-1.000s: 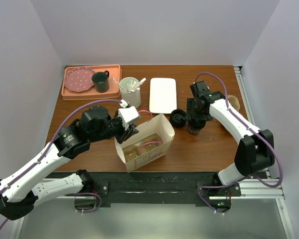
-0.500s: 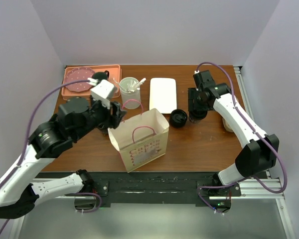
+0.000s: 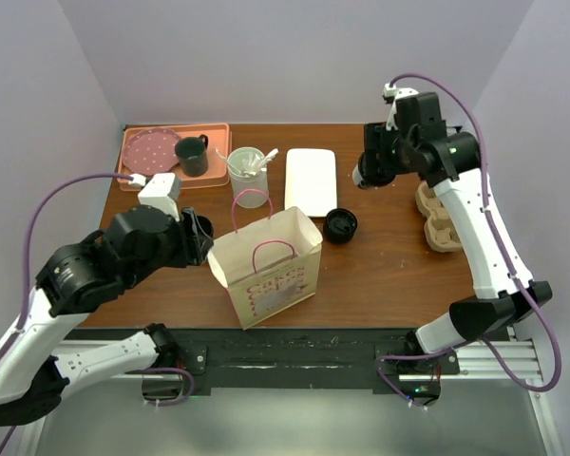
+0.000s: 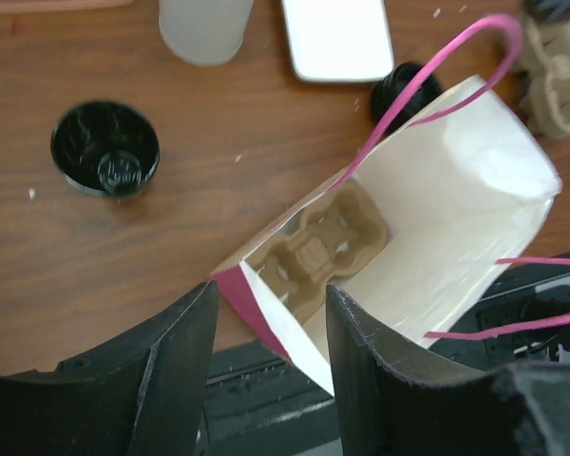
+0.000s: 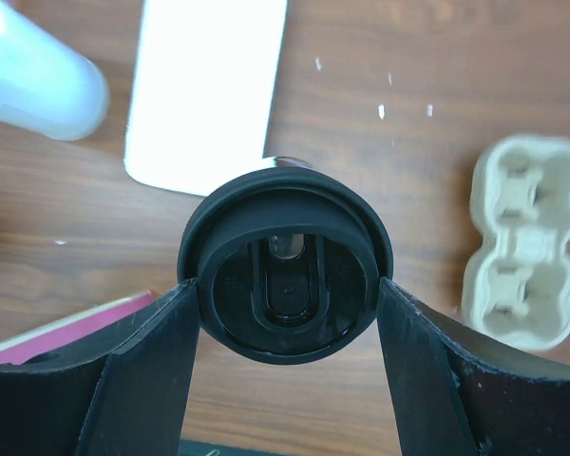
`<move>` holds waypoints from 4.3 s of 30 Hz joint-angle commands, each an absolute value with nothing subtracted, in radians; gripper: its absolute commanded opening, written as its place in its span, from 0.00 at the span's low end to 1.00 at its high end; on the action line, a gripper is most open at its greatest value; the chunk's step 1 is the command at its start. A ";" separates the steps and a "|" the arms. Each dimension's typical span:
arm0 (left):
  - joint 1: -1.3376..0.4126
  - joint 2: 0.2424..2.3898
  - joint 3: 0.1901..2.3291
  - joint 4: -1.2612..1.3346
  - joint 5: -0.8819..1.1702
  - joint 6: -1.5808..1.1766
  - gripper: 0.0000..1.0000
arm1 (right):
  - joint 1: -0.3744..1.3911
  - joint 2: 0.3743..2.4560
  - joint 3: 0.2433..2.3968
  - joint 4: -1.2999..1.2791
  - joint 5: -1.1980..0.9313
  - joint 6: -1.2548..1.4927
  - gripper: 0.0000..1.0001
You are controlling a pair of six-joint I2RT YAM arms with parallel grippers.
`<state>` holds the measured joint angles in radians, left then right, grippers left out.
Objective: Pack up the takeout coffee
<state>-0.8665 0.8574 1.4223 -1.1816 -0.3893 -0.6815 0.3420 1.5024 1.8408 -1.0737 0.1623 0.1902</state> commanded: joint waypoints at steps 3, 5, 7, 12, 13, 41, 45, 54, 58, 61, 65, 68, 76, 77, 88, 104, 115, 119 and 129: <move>-0.870 0.916 1.382 -1.252 -0.359 -0.824 0.49 | 0.348 1.473 2.041 -1.141 0.003 0.077 0.53; -0.870 0.911 1.365 -1.250 -0.365 -0.830 0.49 | 0.350 1.448 2.049 -1.125 -0.038 0.066 0.52; -0.870 0.905 1.339 -1.226 -0.370 -0.824 0.49 | 0.360 1.421 2.039 -1.097 -0.096 0.066 0.52; -0.870 0.940 1.296 -1.255 -0.350 -0.853 0.48 | 0.385 1.365 2.016 -1.045 -0.156 0.058 0.51; -0.870 0.943 1.292 -1.264 -0.353 -0.859 0.47 | 0.391 1.359 2.013 -1.032 -0.176 0.055 0.51; -0.836 1.046 1.324 -0.848 -0.281 -0.483 0.00 | 0.437 1.104 1.913 -0.901 -0.610 0.029 0.52; -0.824 1.104 1.384 -0.917 -0.256 -0.509 0.00 | 0.437 1.111 1.891 -0.829 -0.693 0.086 0.51; -0.787 1.141 1.428 -0.908 -0.198 -0.555 0.00 | 0.488 1.134 1.898 -0.876 -0.694 0.072 0.50; -0.781 1.141 1.430 -0.900 -0.189 -0.574 0.00 | 0.601 1.178 1.908 -0.959 -0.600 0.034 0.49; -0.775 1.132 1.424 -0.904 -0.187 -0.580 0.00 | 0.696 1.200 1.921 -0.999 -0.484 0.009 0.47; -0.773 1.100 1.378 -0.858 -0.190 -0.565 0.00 | 0.739 1.241 1.953 -1.083 -0.345 -0.075 0.46; -0.773 1.034 1.290 -0.720 -0.140 -0.503 0.00 | 0.784 1.256 1.934 -1.095 -0.284 -0.094 0.45; -0.773 0.879 1.112 -0.439 -0.065 -0.373 0.00 | 1.095 1.405 1.979 -1.235 0.085 -0.163 0.44; -0.773 0.874 1.102 -0.420 -0.022 -0.358 0.00 | 1.141 1.414 1.977 -1.238 0.141 -0.161 0.44; -0.775 0.790 1.017 -0.471 0.028 -0.350 0.00 | 1.338 1.474 1.847 -1.178 0.537 -0.169 0.45; -0.775 0.758 1.008 -0.534 0.028 -0.328 0.30 | 1.351 1.259 1.391 -0.833 0.446 -0.344 0.44; -0.773 0.876 1.109 -0.561 0.170 0.037 0.55 | 1.353 1.239 1.359 -0.805 0.402 -0.339 0.43; -0.775 0.902 1.117 -0.531 0.164 0.130 0.56 | 1.355 1.226 1.333 -0.790 0.390 -0.337 0.43; -0.773 0.956 1.140 -0.500 0.328 0.253 0.12 | 1.355 1.157 1.250 -0.773 0.396 -0.336 0.42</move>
